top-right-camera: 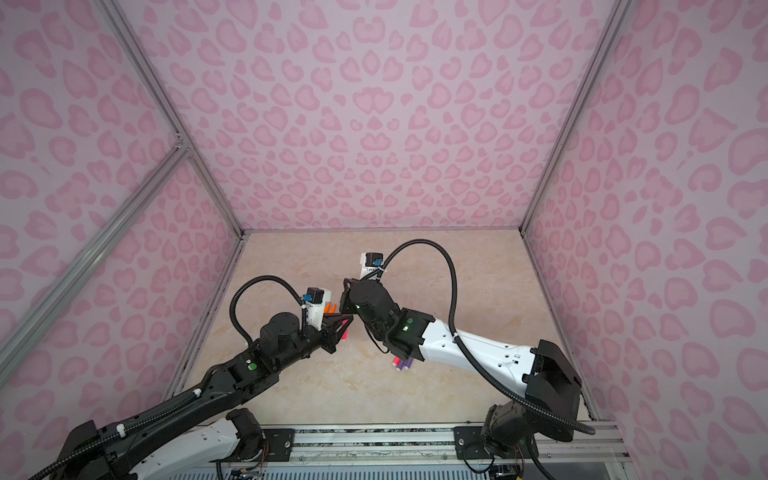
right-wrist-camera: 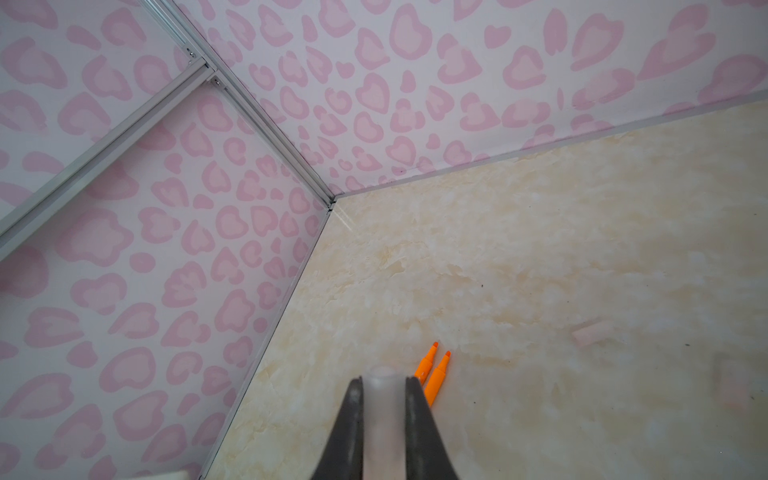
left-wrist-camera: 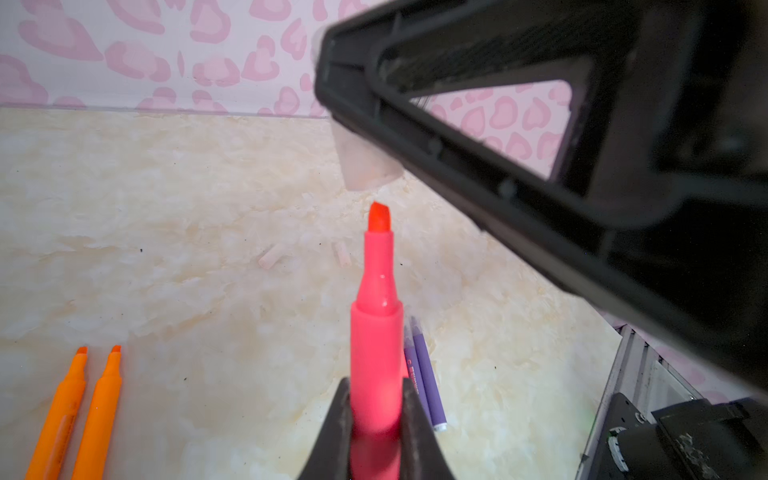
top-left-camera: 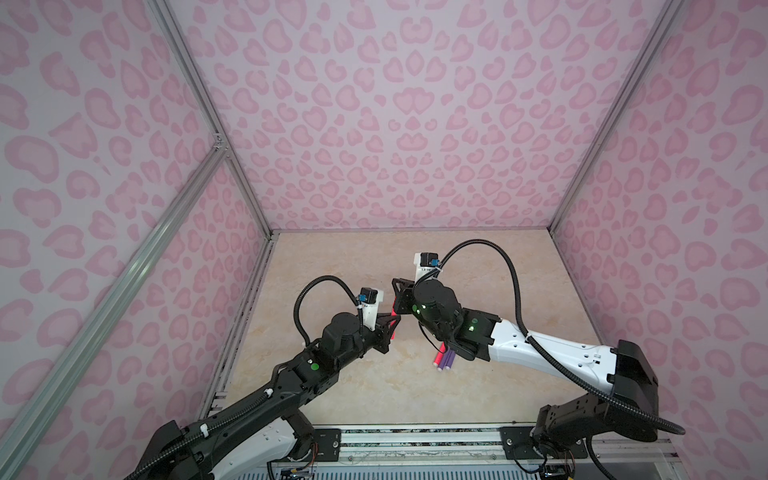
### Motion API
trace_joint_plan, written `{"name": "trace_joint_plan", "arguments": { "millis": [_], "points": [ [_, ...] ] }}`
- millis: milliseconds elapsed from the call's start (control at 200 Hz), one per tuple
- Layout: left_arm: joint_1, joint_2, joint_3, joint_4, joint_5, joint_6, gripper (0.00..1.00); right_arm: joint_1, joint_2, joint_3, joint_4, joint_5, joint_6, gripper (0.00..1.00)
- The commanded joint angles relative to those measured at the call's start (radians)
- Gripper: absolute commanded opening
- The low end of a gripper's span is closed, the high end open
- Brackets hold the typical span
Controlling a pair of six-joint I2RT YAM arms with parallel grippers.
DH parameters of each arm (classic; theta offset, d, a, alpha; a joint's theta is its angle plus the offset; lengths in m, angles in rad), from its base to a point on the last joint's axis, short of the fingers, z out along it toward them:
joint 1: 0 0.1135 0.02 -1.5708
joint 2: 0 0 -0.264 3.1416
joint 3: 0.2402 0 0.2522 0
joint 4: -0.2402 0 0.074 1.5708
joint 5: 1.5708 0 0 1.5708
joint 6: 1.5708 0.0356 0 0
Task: Insert the pens into the pen caps
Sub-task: 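Lift the cap with the right gripper to the highlighter tip in the left gripper, then push the pale pink cap down over the pink highlighter tip with the right gripper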
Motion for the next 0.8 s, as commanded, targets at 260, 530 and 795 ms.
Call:
{"name": "trace_joint_plan", "arguments": {
  "millis": [260, 530, 795],
  "points": [
    [-0.002, -0.006, 0.0, 0.031, -0.011, 0.002, 0.03, 0.015, -0.002, -0.033, 0.043, 0.025, 0.022, 0.0],
    [-0.001, -0.003, 0.008, 0.01, -0.052, -0.001, 0.03, 0.035, 0.02, -0.024, 0.021, 0.045, 0.034, 0.0],
    [-0.001, 0.011, 0.027, -0.05, -0.129, -0.012, 0.03, 0.059, 0.027, -0.03, -0.015, 0.085, 0.036, 0.0]
  ]
}}
